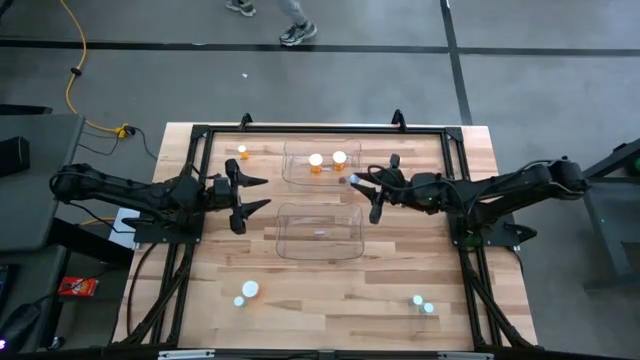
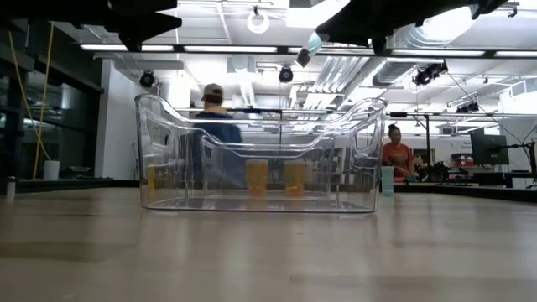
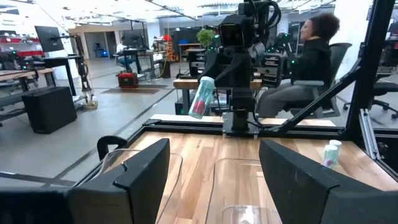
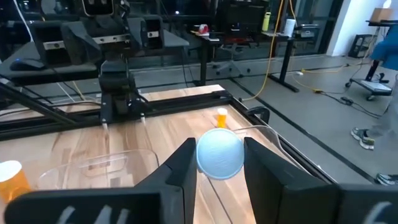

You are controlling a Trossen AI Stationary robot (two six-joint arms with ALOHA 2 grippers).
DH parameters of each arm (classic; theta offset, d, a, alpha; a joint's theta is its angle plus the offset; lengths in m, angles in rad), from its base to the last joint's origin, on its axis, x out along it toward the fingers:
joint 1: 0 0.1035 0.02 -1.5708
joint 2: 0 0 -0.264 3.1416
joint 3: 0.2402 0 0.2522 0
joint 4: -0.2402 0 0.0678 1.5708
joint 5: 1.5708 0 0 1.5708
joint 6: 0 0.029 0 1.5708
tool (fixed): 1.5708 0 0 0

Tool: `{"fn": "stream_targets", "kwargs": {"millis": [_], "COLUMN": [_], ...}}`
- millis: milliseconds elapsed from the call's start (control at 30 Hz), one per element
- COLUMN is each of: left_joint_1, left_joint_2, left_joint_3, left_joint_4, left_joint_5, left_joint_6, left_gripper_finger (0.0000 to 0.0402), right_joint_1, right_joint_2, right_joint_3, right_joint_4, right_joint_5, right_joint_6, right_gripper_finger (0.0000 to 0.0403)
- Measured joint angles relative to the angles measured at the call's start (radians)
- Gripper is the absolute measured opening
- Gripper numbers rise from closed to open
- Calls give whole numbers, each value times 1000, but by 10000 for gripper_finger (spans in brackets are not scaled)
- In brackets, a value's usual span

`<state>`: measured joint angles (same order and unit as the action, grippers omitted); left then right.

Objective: Pick and place medicine bottles into bin by pill shape (circle, oval)
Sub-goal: Put the blue capsule bottle into the top transparent bin

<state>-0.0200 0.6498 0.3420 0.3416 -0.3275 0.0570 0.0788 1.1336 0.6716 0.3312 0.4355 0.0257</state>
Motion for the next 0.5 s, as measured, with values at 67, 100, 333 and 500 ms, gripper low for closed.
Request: {"fn": "stream_targets", "kwargs": {"millis": [67,100,333,500], "left_joint_1": [0,0,0,0], "left_joint_2": [0,0,0,0], "left_joint_3": [0,0,0,0], "left_joint_4": [0,0,0,0], "left_joint_5": [0,0,-50,-117], "left_joint_6": [0,0,-42,-45], "left_gripper_finger": [239,239,239,239], "right_joint_1": [0,0,0,-13], "right_joint_2": [0,0,8,110], "right_joint_3": [0,0,14,83], "right_joint_4": [0,0,1,-23], "right_joint_5": [0,0,75,194], "right_joint_6": [0,0,113,157], "right_gripper_finger": [87,87,87,87]}}
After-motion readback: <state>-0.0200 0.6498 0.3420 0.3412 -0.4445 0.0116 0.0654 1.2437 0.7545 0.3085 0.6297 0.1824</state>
